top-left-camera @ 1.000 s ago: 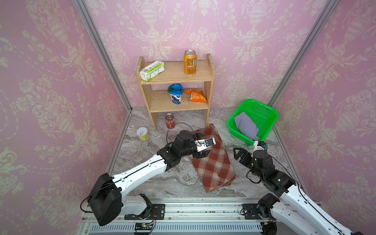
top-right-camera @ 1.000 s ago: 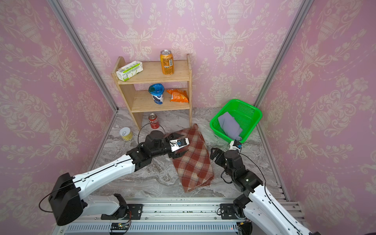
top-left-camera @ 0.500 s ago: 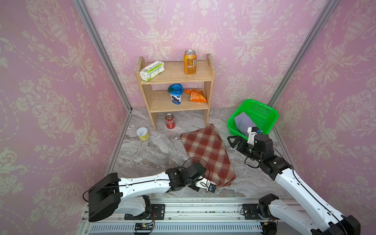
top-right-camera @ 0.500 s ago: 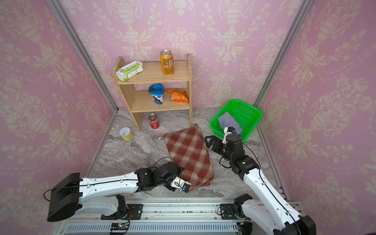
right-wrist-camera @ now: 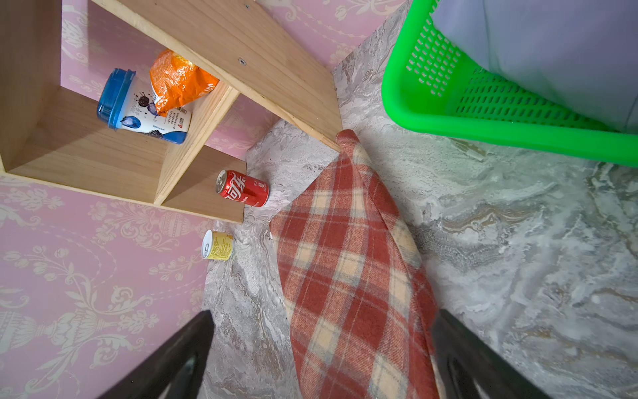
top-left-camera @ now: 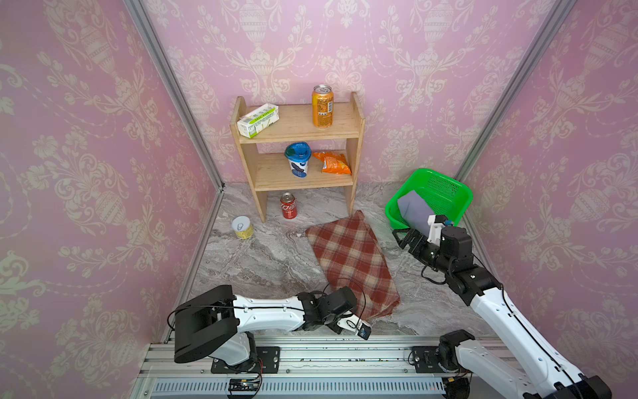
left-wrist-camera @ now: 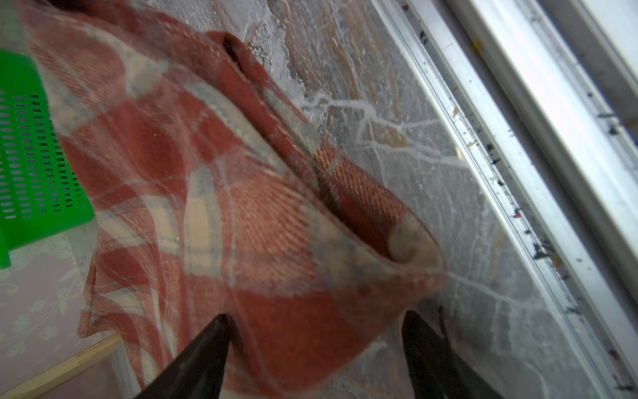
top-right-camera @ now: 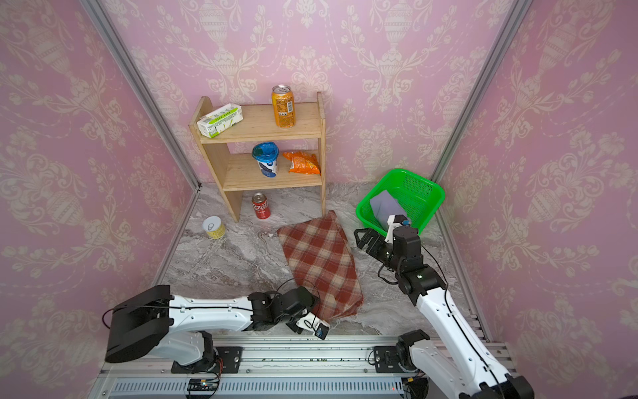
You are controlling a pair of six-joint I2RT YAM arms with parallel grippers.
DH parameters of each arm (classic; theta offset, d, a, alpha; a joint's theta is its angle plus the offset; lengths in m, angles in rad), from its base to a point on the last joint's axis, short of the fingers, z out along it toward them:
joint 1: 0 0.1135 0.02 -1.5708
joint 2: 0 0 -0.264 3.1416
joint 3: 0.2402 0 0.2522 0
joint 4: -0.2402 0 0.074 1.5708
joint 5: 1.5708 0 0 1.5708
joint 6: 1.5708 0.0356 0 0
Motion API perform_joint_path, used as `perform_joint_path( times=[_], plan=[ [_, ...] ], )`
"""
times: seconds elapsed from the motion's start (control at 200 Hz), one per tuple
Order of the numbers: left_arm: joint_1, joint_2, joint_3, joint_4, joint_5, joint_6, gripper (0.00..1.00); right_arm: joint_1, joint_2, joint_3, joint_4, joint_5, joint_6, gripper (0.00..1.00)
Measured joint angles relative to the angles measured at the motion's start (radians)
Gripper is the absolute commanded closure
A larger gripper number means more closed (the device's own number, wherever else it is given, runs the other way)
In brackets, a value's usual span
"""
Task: Roll up the skirts
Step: Fold the skirt at the center of the board, then roll the skirt at the center of the board.
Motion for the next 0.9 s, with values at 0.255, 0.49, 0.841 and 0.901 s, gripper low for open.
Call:
perform_joint_path(
  times=[0.255,0.49,0.841,0.901],
  plan=[
    [-0.003,0.072,0.018,0.079,0.003,-0.002,0.48,-0.015,-0.020,-0.006,-0.021,-0.011,-0.001,0.00],
    [-0.020,0.138,0.027,0.143,0.008,-0.011,1.00,-0.033,-0.026,-0.046,-0.025,-0.023,-0.017,0.00],
    [0.016,0.172,0.097,0.257,0.027,-0.338,1.00,-0.122,-0.083,-0.071,-0.070,-0.104,-0.049,0.01],
    [0.060,0.171,0.100,0.318,0.053,-0.463,1.00,-0.143,-0.104,-0.086,-0.075,-0.128,-0.052,0.02]
  ],
)
